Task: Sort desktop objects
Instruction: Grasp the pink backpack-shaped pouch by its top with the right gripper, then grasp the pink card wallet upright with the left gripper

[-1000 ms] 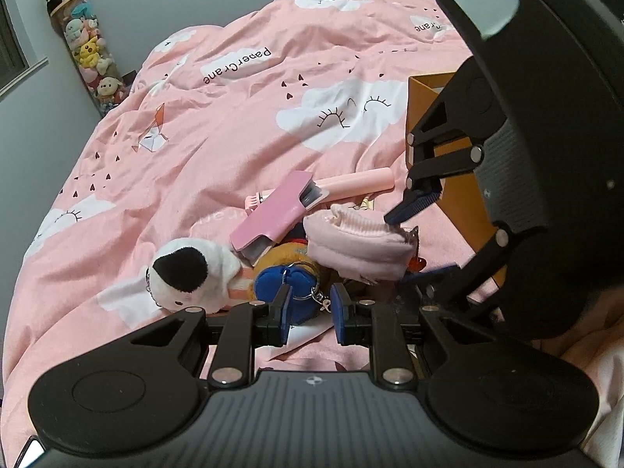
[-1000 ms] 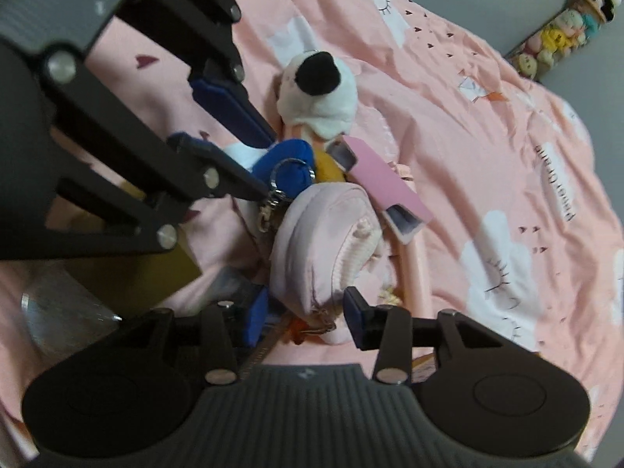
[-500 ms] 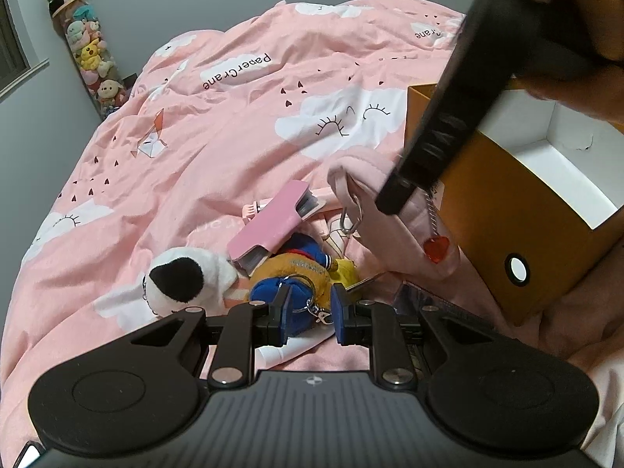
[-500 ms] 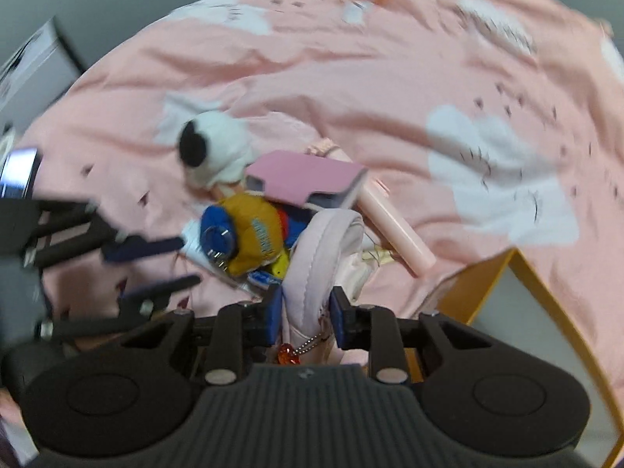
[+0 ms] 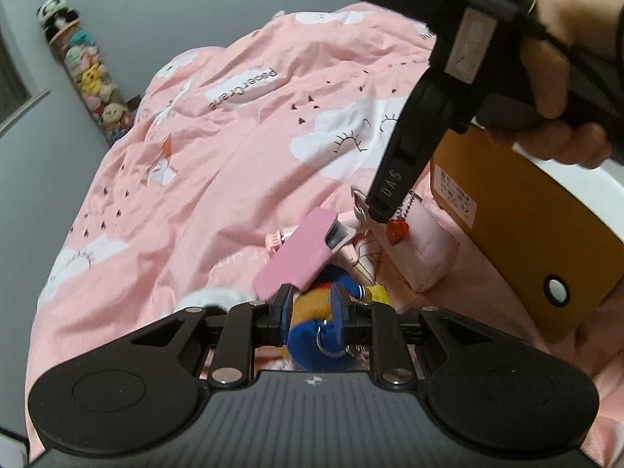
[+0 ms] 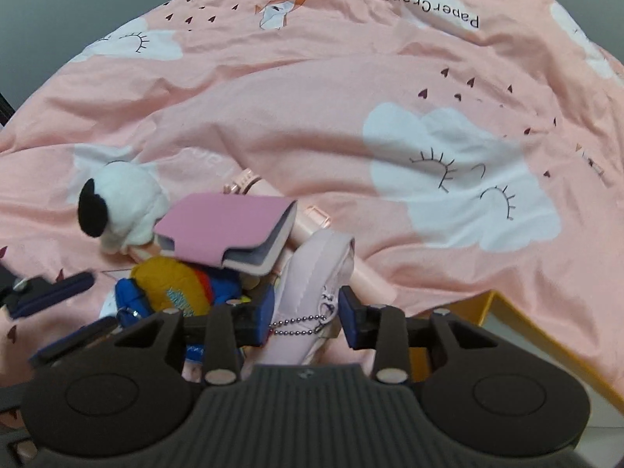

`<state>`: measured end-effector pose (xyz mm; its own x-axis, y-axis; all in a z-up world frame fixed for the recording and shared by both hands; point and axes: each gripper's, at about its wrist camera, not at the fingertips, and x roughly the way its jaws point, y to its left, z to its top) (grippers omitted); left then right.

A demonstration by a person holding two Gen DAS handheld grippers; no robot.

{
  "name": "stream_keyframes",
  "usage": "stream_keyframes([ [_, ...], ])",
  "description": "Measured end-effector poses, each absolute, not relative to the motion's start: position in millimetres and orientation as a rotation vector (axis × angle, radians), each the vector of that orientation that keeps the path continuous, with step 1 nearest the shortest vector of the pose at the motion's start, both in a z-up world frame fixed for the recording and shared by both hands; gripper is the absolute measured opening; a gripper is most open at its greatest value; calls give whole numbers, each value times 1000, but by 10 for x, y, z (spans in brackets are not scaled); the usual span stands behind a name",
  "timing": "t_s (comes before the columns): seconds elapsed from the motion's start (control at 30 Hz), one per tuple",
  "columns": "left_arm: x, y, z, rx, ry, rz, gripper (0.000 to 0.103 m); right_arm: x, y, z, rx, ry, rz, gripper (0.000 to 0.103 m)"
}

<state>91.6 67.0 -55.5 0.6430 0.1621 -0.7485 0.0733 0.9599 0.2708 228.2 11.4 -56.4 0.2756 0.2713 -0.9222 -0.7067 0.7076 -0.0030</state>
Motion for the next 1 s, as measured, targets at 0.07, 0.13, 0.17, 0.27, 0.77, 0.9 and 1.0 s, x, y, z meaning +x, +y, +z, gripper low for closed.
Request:
stream_keyframes([
  [0.07, 1003, 622, -607, 348, 879, 40, 24, 2265, 97, -576, -481, 1102, 684, 43],
  [0.13, 1088, 566, -679, 406, 889, 16, 24, 2242, 91, -586, -498, 1101, 685, 48],
  [0.17, 1143, 544, -721, 426, 908, 2, 25, 2214, 101, -591, -504, 1104, 697, 53],
  [0.27, 1269, 495, -839, 486, 921, -9, 26, 2158, 137, -628, -527, 1115, 717, 57],
  [0.77, 1520, 517, -1310, 690, 936, -15, 34, 2405, 183, -852, -327, 1249, 717, 49],
  [0.9, 1503, 526, -1345, 708, 911, -13, 34, 2396, 120, -796, -313, 1248, 706, 42],
  [1.0, 1535, 504, -1387, 738, 903, -7, 35, 2383, 75, -744, -334, 1238, 711, 42],
])
